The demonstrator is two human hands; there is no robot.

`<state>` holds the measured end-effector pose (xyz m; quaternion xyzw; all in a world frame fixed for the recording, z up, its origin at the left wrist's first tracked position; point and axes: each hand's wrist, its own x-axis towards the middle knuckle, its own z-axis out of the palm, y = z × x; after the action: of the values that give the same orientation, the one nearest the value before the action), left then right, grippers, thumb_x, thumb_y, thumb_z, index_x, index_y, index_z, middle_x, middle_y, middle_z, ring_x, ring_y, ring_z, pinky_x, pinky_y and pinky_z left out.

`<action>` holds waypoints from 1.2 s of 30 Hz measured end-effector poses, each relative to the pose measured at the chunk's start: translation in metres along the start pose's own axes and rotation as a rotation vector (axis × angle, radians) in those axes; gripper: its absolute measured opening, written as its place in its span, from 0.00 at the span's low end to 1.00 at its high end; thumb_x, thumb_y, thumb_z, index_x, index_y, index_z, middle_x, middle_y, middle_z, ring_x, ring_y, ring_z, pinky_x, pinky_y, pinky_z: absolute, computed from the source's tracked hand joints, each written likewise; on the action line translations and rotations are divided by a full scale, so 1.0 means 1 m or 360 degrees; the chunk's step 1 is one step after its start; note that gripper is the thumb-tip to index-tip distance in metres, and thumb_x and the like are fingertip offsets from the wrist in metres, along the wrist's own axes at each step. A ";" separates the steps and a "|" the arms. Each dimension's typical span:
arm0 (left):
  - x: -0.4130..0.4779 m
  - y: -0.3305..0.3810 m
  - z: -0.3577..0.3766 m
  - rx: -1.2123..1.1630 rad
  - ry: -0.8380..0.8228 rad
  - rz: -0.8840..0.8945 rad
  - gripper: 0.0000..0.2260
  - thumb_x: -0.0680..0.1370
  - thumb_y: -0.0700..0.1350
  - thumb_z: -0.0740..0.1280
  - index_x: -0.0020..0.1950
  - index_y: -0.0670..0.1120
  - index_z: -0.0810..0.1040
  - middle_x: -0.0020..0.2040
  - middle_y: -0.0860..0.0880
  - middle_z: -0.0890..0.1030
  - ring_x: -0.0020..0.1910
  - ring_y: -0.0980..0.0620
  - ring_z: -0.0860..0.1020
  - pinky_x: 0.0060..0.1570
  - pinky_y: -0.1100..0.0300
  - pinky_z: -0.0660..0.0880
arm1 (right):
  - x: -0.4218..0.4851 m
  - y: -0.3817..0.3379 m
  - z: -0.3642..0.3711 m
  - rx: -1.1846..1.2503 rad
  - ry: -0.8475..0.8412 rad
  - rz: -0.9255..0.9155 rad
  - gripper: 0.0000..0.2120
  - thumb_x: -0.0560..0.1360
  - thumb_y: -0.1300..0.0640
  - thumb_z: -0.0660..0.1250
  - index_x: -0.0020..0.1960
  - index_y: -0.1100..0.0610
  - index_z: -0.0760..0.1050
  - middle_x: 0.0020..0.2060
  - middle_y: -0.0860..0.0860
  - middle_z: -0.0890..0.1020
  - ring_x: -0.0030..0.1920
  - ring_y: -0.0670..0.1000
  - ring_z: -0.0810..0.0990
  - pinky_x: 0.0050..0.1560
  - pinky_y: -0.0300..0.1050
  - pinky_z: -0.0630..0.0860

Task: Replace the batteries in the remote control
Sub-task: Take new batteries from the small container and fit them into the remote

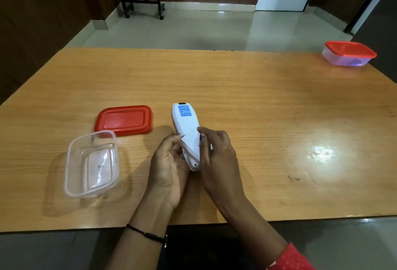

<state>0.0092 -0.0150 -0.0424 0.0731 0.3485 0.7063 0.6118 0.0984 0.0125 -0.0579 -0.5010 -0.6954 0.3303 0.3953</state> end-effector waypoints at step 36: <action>0.009 -0.007 -0.006 0.0493 -0.0048 0.0344 0.10 0.80 0.43 0.59 0.58 0.44 0.76 0.57 0.42 0.81 0.53 0.51 0.79 0.54 0.57 0.76 | 0.010 0.009 -0.025 0.0868 -0.0716 0.0478 0.11 0.74 0.58 0.69 0.56 0.61 0.79 0.43 0.58 0.85 0.38 0.49 0.82 0.37 0.41 0.80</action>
<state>0.0094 -0.0091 -0.0540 0.2141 0.4340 0.7046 0.5190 0.1225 0.0259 -0.0517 -0.3886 -0.5702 0.6592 0.2987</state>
